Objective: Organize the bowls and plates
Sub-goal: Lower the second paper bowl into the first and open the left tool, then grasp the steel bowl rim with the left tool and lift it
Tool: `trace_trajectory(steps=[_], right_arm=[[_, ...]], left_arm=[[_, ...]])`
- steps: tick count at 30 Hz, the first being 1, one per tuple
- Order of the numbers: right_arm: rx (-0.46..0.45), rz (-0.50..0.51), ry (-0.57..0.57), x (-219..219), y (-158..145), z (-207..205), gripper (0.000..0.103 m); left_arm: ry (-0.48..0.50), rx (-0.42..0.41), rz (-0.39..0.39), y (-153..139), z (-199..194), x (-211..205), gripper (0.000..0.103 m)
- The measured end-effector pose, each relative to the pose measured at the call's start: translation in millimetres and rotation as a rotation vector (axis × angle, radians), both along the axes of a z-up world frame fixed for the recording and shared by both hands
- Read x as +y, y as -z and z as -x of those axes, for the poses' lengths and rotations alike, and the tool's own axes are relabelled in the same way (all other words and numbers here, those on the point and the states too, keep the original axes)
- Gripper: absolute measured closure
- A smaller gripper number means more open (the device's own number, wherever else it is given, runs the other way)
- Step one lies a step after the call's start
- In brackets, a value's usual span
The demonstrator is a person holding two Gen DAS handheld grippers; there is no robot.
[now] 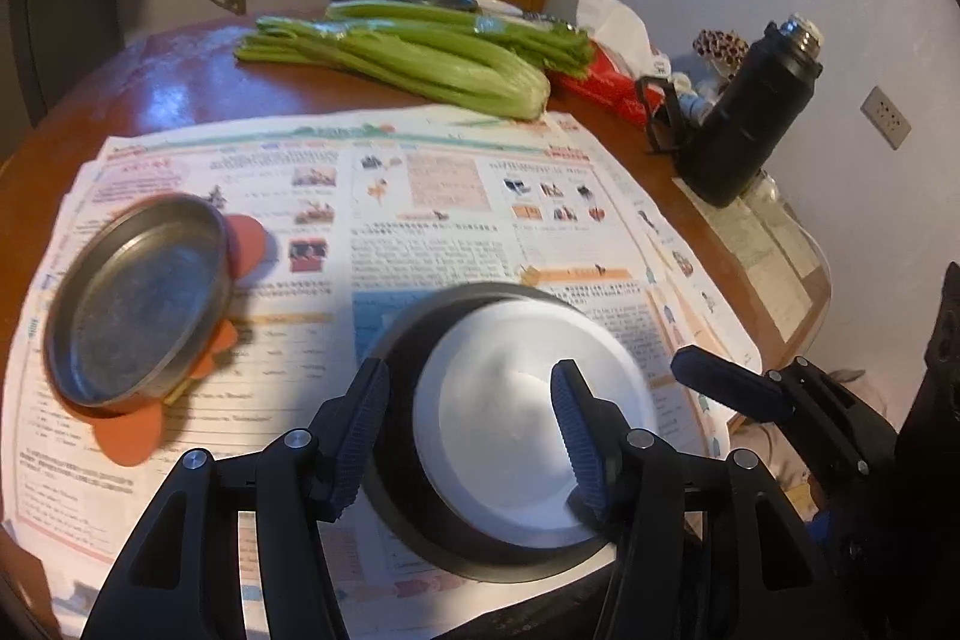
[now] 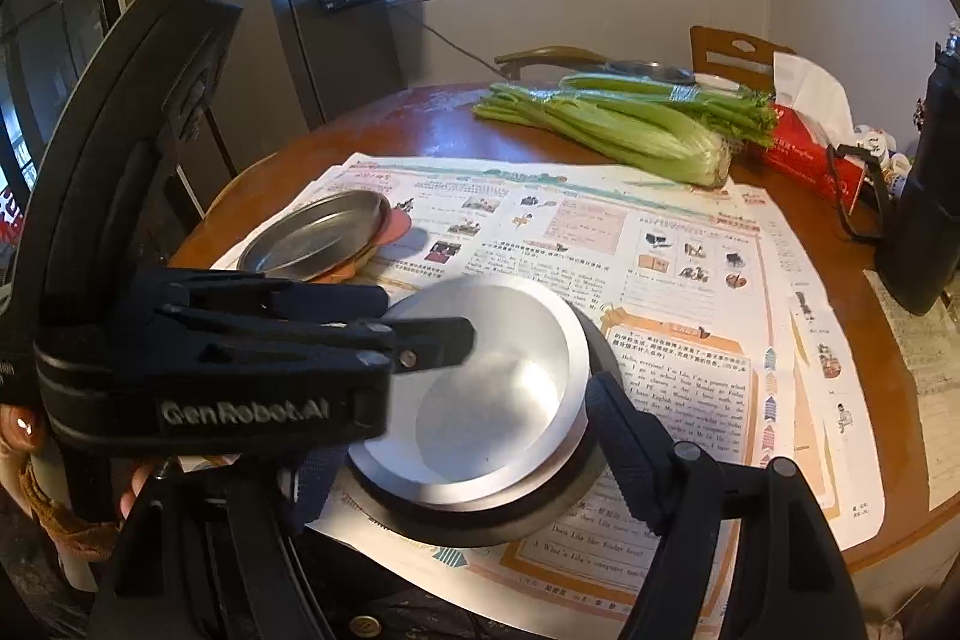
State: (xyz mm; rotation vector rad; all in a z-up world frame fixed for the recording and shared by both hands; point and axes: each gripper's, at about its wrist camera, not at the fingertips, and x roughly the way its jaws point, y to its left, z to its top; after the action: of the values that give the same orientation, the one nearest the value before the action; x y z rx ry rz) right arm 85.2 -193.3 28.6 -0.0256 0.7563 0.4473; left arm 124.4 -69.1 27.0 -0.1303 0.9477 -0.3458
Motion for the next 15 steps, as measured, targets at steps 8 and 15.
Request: trace_trajectory(steps=[8,15], right_arm=[[0.021,-0.015,0.071,-22,0,-7,0.026],[0.126,-0.059,0.125,-44,18,-19,0.026]], left_arm=[[-0.048,0.016,-0.006,6,0,19,0.045],[-0.055,0.083,0.011,30,-3,19,0.045]])
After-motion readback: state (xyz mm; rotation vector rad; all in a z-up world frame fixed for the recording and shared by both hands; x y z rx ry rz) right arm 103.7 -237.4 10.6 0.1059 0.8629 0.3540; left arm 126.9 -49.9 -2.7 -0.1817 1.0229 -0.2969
